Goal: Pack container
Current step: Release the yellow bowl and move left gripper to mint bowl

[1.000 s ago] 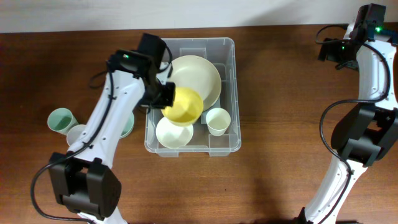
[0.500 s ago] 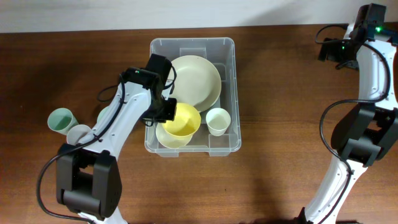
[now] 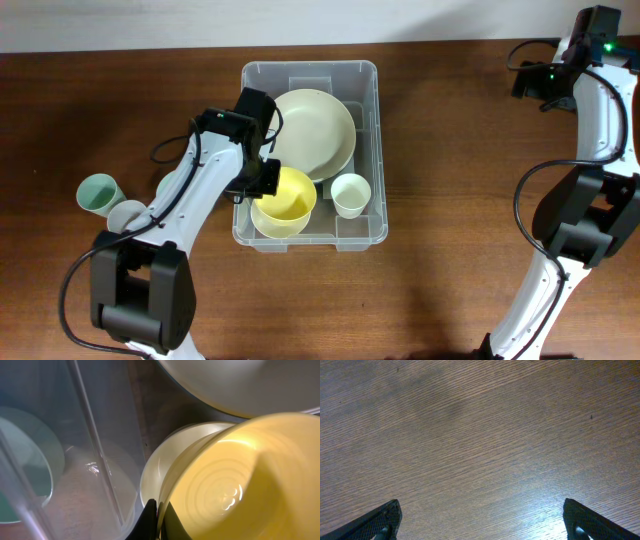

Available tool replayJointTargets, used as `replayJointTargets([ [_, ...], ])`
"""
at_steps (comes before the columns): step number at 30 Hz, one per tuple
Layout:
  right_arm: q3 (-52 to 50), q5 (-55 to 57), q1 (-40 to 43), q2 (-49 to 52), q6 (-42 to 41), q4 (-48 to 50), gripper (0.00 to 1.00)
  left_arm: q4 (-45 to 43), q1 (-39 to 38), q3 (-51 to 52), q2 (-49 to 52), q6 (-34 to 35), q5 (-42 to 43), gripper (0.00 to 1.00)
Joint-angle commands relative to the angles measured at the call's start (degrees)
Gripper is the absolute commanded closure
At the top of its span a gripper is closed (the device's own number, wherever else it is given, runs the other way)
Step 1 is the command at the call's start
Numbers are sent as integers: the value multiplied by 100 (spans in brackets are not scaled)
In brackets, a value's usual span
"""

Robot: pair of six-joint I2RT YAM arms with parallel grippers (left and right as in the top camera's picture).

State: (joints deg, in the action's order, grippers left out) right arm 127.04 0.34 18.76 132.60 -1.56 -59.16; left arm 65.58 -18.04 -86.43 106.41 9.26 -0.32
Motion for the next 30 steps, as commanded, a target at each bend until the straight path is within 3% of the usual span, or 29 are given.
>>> replayJointTargets([
  [1,-42,-11,0,-96,-66,0,1,26,-24,15,-308,28,-59,99],
  [2,-42,-11,0,-96,-66,0,1,24,-24,15,-323,28,-57,99],
  [5,-42,-11,0,-96,-66,2,1,26,-24,13,-389,31,-55,77],
  [6,-42,-11,0,-96,-66,2,1,37,-24,13,-415,31,-55,74],
  [18,-42,-11,0,-96,-66,0,1,-129,107,-42,-1440,59,-354,72],
  [22,-42,-11,0,-96,-66,2,1,-232,424,-42,-1650,365,-848,72],
  [30,-42,-11,0,-96,-66,2,1,-326,1257,-39,-1665,575,-855,73],
])
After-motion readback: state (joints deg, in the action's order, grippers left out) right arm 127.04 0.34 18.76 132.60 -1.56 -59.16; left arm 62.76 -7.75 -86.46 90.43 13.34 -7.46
